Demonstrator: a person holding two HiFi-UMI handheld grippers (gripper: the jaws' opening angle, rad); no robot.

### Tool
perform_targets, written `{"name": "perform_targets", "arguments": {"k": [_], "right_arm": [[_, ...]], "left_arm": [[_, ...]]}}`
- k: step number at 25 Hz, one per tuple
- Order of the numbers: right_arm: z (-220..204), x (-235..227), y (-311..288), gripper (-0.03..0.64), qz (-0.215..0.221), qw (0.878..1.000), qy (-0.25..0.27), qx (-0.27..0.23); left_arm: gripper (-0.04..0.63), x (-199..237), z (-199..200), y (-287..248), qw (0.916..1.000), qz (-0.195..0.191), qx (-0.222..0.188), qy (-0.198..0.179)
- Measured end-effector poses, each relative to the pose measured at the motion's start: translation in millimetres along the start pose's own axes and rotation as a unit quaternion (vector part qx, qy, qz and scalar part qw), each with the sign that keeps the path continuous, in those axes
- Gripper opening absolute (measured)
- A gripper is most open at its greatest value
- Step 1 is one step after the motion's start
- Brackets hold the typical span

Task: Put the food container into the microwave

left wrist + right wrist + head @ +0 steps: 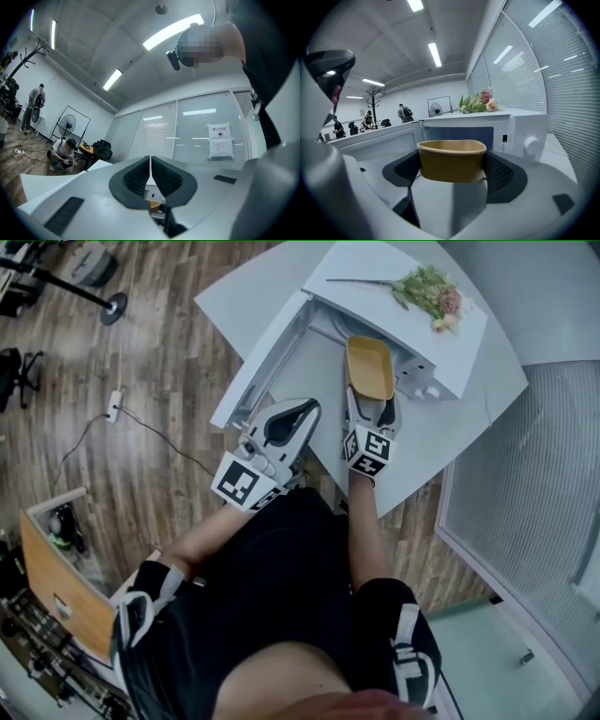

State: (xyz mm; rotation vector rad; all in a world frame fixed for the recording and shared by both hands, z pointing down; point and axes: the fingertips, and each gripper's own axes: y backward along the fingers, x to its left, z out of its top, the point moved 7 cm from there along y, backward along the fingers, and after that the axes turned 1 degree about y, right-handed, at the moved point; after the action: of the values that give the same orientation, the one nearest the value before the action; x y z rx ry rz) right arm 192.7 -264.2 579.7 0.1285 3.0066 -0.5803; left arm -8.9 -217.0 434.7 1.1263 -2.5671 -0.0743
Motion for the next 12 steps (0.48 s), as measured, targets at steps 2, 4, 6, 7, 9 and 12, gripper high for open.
{"name": "perform_targets", "arguments": {"k": [2,4,6,7,9,12], "right_arm": [[-3,-5,-31,0.443,-0.008,1.000,0.000,0.004],[-8,-11,-58,0.443,-0.018,1.000,-0.003,0.010],[-14,-17,-84,0.443,-0.026,0.999,-0.004,0.018],[-16,-19,-96,0.443,-0.030,0.999,-0.004,0.022],[-20,-23,-118,0.443,-0.036,0.999,-0.002,0.030],[-25,-29,-144,0.443,-0.044,0.998,0.001,0.037]], "left_arm": [[0.032,10,-3,-10,1.0000,0.004,0.002,0.009],[0.032,20,-7,-18,0.9998,0.008,0.004,0.017],[0.032,29,-10,-25,0.9997,0.009,0.005,0.022],[0.032,33,-11,-29,0.9997,0.010,0.005,0.024],[0.032,39,-13,-34,0.9996,0.009,0.005,0.026],[0.032,46,-19,-40,0.9995,0.009,0.010,0.030]]}}
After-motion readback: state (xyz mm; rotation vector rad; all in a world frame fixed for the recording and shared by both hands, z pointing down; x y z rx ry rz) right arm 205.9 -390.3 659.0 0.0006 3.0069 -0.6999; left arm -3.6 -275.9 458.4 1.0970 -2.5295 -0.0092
